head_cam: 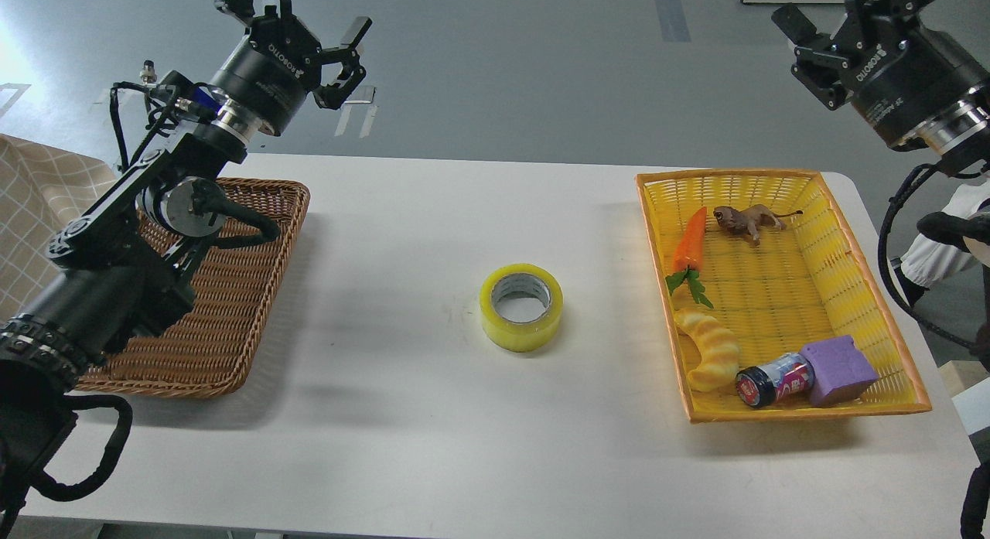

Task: Place and transfer tape with both arms
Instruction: 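Withdraw the right gripper back above the yellow basket, then reach the left gripper toward the tape roll on the table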

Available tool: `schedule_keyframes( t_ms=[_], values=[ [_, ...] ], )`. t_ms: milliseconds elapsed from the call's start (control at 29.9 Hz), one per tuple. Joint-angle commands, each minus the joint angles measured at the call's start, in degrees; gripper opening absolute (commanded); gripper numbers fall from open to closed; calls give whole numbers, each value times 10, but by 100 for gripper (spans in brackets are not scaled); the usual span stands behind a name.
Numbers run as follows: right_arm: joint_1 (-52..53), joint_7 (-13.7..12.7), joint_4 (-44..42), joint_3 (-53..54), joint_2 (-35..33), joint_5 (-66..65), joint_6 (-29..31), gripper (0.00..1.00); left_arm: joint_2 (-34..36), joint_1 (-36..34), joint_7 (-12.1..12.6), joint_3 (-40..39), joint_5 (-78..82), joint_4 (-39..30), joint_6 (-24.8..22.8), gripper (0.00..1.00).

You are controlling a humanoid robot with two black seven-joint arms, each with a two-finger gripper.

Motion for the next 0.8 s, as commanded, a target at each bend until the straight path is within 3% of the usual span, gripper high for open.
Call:
schedule_keyframes(
  t_ms=[0, 368, 769],
  values=[
    [0, 0, -44, 25, 23, 95, 0, 98, 1, 0, 0, 0, 0, -1, 0, 98],
    [-1, 0, -99, 27, 45, 319, 0, 100, 0, -3, 1, 1, 0, -1, 0, 98],
    [-17, -6, -101, 37, 75, 367, 0, 100, 0, -9, 1, 2, 1, -10, 0, 98]
  ],
)
